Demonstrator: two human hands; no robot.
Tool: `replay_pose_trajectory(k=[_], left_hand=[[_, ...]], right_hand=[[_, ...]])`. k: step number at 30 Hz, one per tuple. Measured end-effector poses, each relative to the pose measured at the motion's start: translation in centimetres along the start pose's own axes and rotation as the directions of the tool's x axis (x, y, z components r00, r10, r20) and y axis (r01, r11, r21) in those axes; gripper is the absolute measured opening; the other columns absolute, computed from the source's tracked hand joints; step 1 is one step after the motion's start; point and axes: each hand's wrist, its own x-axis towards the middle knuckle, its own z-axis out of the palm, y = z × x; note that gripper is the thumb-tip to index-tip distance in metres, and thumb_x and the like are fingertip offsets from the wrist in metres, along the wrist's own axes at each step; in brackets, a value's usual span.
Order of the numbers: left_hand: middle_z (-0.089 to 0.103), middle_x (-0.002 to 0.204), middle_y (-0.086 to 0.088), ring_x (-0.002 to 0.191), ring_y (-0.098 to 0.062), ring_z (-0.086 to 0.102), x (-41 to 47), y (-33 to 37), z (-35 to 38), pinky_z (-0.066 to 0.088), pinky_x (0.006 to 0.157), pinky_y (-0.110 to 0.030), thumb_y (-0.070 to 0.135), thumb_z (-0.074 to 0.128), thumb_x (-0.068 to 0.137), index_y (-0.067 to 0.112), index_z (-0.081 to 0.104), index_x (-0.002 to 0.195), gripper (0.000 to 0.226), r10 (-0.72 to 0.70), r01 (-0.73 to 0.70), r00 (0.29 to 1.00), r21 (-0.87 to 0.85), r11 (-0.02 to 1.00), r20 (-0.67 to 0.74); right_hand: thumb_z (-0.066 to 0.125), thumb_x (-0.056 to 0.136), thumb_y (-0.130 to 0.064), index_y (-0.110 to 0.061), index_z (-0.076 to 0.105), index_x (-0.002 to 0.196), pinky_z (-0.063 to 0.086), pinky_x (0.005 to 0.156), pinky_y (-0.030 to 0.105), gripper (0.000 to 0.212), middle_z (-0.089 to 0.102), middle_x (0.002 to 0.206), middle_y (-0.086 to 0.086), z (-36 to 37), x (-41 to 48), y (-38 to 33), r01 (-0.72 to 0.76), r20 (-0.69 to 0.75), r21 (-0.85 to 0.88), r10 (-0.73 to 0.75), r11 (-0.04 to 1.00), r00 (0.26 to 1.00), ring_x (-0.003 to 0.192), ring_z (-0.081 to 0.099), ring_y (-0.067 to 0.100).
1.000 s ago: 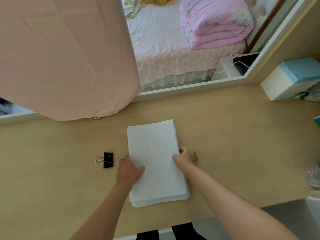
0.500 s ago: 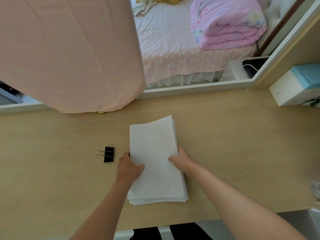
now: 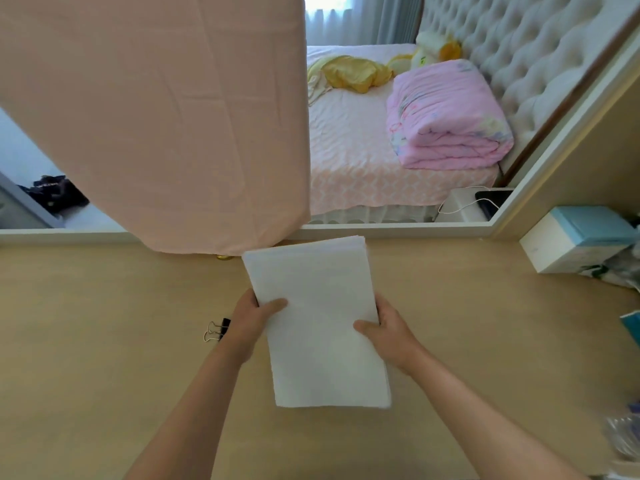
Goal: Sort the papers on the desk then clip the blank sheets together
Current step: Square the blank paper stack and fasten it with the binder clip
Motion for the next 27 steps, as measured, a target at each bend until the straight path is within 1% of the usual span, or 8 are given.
replay_pose_trajectory(k=[3,6,9,13,16,20,24,27], left_hand=[[0.074,0.106,0.001,0.095,-0.016,0.071,-1.6,1.1,1.8,0.056,0.068,-0.025,0.005,0.070,0.087,0.012,0.063,0.116,0.030,0.175,-0.185,0.976,-0.064,0.981,-0.133],[0.074,0.103,-0.001,0.094,-0.015,0.071,-2.7,0.3,3.6,0.055,0.071,-0.023,0.002,0.067,0.089,0.014,0.064,0.113,0.027,0.236,-0.263,0.944,-0.095,0.960,-0.232],[0.070,0.109,0.001,0.100,-0.015,0.068,-3.5,-0.8,4.8,0.054,0.077,-0.028,0.000,0.066,0.088,0.027,0.060,0.112,0.037,0.253,-0.275,0.932,-0.050,0.960,-0.259],[0.067,0.111,0.008,0.102,-0.009,0.065,-4.0,-0.9,4.8,0.054,0.081,-0.030,0.011,0.074,0.075,0.039,0.053,0.113,0.052,0.326,-0.315,0.920,0.082,0.945,-0.219],[0.067,0.107,0.015,0.100,-0.006,0.065,-4.0,0.0,4.7,0.055,0.085,-0.035,0.031,0.076,0.062,0.042,0.051,0.111,0.057,0.354,-0.344,0.912,0.081,0.935,-0.207],[0.067,0.110,0.013,0.101,-0.007,0.065,-4.3,0.6,5.2,0.055,0.087,-0.037,0.037,0.077,0.059,0.043,0.050,0.118,0.065,0.378,-0.383,0.895,0.030,0.923,-0.237],[0.066,0.116,0.013,0.105,-0.008,0.065,-4.5,1.3,4.7,0.056,0.086,-0.035,0.023,0.071,0.072,0.039,0.053,0.127,0.060,0.409,-0.427,0.872,-0.012,0.904,-0.268],[0.066,0.121,0.007,0.112,-0.013,0.063,-4.6,2.3,5.2,0.053,0.090,-0.035,0.042,0.067,0.081,0.031,0.058,0.129,0.050,0.395,-0.437,0.875,-0.106,0.893,-0.280]], right_hand=[[0.057,0.088,0.007,-0.034,0.055,0.118,0.052,0.086,0.020,0.051,0.068,0.110,-0.014,0.2,-0.6,-1.5,0.105,-0.125,-0.059,-0.112,0.993,0.986,0.103,0.065,0.004],[0.057,0.089,0.011,-0.026,0.049,0.129,0.044,0.088,0.008,0.055,0.062,0.115,-0.021,0.7,-0.7,-1.1,0.167,-0.216,-0.089,-0.182,0.982,0.959,0.102,0.060,-0.013],[0.062,0.087,0.003,-0.032,0.038,0.137,0.043,0.089,0.013,0.065,0.057,0.117,-0.024,0.7,-1.4,-0.4,0.124,-0.234,-0.110,-0.147,0.986,0.961,0.103,0.057,-0.011],[0.056,0.081,0.007,-0.048,0.042,0.109,0.050,0.075,0.015,0.064,0.062,0.103,-0.016,-0.1,-1.9,-1.1,0.120,-0.300,-0.083,-0.140,0.989,0.943,0.088,0.061,-0.008],[0.053,0.076,0.009,-0.041,0.046,0.105,0.054,0.079,0.035,0.058,0.065,0.099,-0.005,-0.1,-1.7,-2.0,0.163,-0.349,-0.032,-0.163,0.986,0.923,0.084,0.064,0.006],[0.051,0.073,0.009,-0.040,0.047,0.111,0.053,0.080,0.028,0.062,0.065,0.104,-0.007,0.6,-1.7,-2.9,0.198,-0.346,-0.017,-0.192,0.980,0.918,0.091,0.065,0.008],[0.050,0.076,0.008,-0.024,0.049,0.105,0.053,0.073,0.038,0.043,0.064,0.098,0.002,0.4,-1.4,-3.2,0.172,-0.353,0.004,-0.160,0.985,0.922,0.088,0.063,0.023],[0.049,0.078,0.009,-0.018,0.039,0.109,0.047,0.062,0.024,0.043,0.059,0.097,0.000,0.9,-1.4,-3.1,0.142,-0.335,-0.035,-0.146,0.989,0.931,0.082,0.060,0.017]])
